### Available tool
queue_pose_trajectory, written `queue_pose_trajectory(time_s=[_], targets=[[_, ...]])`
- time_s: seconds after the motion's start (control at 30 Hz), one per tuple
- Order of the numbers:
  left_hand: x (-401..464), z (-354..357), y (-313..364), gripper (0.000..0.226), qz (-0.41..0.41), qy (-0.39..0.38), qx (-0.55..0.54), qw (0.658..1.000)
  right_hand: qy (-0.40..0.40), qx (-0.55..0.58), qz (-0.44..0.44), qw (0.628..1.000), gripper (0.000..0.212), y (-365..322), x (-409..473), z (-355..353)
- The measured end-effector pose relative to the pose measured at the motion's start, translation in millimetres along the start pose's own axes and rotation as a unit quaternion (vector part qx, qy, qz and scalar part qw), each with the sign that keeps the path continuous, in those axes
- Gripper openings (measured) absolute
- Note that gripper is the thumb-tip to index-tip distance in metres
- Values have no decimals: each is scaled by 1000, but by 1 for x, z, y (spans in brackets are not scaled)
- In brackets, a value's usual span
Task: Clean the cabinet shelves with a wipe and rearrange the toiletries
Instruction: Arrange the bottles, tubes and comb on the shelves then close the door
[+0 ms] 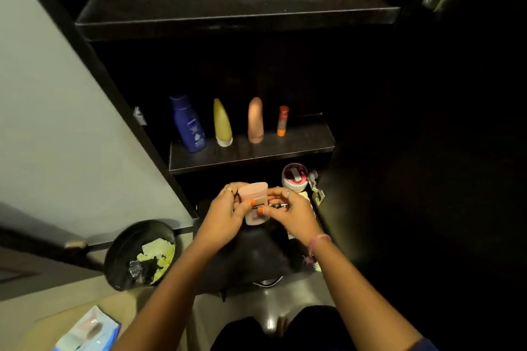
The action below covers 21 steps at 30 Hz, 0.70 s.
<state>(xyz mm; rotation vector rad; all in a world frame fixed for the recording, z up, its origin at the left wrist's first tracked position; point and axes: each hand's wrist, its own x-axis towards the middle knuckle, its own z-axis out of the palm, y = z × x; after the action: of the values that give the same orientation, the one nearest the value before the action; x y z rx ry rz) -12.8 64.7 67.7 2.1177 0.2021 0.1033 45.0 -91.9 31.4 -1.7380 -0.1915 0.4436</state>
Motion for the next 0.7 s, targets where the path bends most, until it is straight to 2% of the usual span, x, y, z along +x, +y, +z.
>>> queue_pose_trajectory(time_s=[0.07,0.27,0.4,0.7], targets=[[-13,-15,12,25,5,-1,-41,999,-20,34,-11,999,33,-18,-18,5],[-53,-67,64,28,58,66,-102,991,1,54,-99,994,26,-87,-69,18],[-73,-97,96,37,116,96,-88,985,24,70,-166,983,24,-135,-88,23],[-77,-154,170,32,164,179,-67,968,47,61,-242,967,19,-243,-101,26]])
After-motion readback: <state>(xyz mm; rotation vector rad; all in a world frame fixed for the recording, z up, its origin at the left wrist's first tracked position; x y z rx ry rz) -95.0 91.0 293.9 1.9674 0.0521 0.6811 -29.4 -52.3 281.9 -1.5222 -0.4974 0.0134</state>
